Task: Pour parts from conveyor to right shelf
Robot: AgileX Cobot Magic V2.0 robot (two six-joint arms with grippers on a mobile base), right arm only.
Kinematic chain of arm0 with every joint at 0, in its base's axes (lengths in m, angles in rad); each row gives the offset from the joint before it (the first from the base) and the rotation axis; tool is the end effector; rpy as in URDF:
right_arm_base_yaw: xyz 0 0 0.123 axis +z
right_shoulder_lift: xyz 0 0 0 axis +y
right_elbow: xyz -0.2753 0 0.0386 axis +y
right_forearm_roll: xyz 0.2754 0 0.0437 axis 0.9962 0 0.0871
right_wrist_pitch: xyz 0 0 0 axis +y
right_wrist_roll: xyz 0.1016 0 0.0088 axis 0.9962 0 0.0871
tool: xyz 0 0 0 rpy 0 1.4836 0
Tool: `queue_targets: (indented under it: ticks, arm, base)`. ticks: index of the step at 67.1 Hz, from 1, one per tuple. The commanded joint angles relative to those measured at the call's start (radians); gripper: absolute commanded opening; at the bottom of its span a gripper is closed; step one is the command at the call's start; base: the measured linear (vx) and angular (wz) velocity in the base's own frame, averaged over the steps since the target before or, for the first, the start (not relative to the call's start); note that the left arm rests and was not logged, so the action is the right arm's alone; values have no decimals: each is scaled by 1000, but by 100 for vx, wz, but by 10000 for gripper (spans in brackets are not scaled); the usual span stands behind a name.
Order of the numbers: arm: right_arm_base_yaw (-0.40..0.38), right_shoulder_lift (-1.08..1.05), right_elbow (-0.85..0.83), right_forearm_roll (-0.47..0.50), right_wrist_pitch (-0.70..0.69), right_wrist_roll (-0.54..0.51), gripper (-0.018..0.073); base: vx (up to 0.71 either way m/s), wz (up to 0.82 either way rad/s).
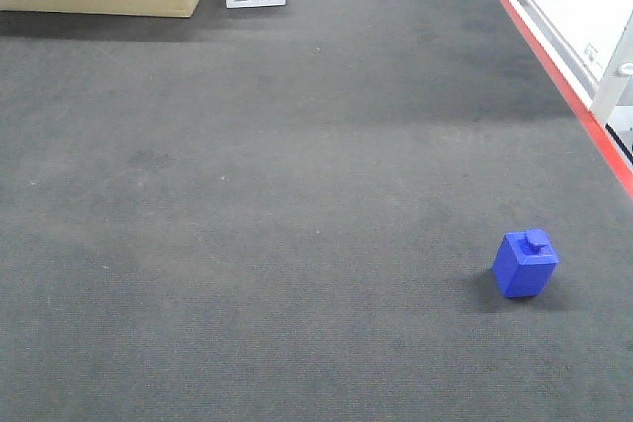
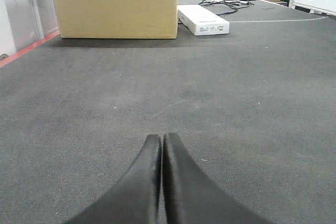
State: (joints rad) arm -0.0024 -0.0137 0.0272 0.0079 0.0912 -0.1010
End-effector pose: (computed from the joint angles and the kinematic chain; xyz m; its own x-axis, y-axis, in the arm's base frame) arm 0.1021 -0.0002 0.1959 -0.0176 -0.0930 -0.9955 0.0000 0.9957 -0.0930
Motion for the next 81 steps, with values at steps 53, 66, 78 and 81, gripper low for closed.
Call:
queue_targets:
  ticks: [53,66,78,81]
  arm:
    - [1,-16,1,-2,-80,0,-10]
    - [1,-16,1,-2,-86,0,-10]
    - [1,-16,1,3,-239,4,-10]
    - [1,-16,-1,3,-307,4,-10]
  base:
    - [0,0]
    - [0,0]
    - [0,0]
    - [0,0]
